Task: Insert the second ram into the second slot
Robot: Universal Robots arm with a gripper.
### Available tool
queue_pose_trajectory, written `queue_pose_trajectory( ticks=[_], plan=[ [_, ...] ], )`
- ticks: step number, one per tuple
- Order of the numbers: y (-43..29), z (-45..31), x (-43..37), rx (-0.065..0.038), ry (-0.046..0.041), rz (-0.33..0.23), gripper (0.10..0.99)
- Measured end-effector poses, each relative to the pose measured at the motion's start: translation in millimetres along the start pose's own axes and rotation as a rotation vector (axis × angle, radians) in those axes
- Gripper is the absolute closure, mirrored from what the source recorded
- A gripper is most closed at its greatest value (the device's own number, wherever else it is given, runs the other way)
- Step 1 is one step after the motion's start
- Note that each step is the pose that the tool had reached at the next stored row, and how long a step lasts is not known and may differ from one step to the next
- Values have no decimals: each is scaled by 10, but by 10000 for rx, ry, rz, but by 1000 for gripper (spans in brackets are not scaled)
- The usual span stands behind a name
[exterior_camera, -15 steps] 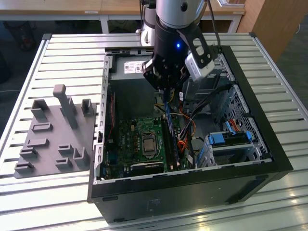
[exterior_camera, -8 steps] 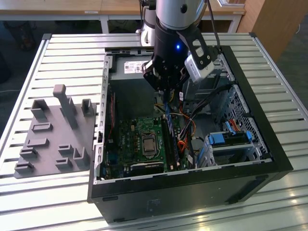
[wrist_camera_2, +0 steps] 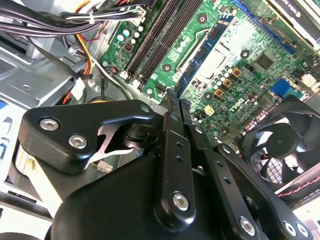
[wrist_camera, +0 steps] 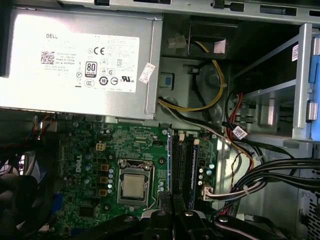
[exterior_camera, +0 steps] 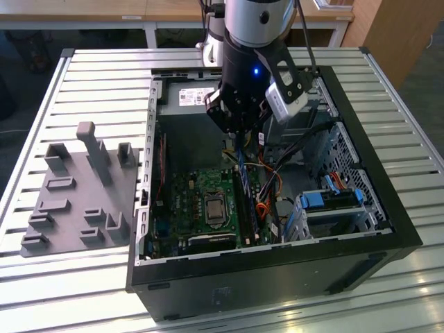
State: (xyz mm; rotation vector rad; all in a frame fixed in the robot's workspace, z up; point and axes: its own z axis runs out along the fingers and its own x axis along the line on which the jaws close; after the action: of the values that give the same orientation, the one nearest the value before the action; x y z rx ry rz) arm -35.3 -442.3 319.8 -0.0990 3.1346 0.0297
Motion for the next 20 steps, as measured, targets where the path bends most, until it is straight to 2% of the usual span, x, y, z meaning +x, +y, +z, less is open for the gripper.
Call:
queue_pose_trajectory(
  ticks=[20],
  plan=[
    [-5, 51, 1, 1, 0, 3, 957]
  ],
)
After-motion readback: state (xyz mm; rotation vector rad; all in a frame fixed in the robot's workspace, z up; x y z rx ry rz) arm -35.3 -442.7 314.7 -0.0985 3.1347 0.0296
